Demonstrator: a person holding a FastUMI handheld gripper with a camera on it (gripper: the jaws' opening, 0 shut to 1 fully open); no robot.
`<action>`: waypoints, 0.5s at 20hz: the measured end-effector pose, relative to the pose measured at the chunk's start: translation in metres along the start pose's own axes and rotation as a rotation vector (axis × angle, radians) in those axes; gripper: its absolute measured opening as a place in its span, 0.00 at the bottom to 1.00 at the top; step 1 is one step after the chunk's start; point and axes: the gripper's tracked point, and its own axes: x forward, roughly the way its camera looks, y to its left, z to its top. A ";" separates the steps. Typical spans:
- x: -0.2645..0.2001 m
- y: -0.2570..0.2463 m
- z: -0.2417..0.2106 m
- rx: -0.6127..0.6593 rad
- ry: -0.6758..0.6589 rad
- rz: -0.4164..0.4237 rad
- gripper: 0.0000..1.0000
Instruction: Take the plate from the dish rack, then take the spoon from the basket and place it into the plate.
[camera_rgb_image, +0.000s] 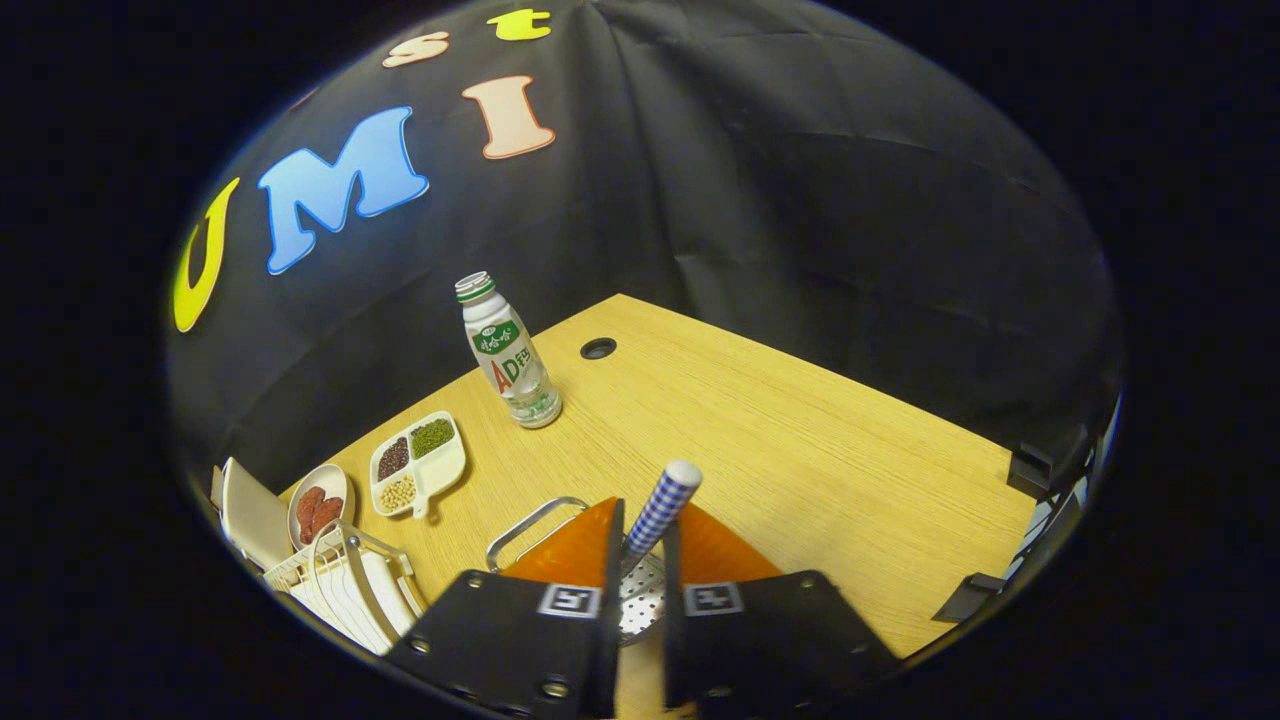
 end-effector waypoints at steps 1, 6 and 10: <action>0.002 0.003 0.000 -0.005 -0.003 -0.001 0.13; -0.007 0.017 0.003 -0.074 -0.020 0.011 0.13; -0.007 0.013 0.003 -0.051 -0.015 0.008 0.13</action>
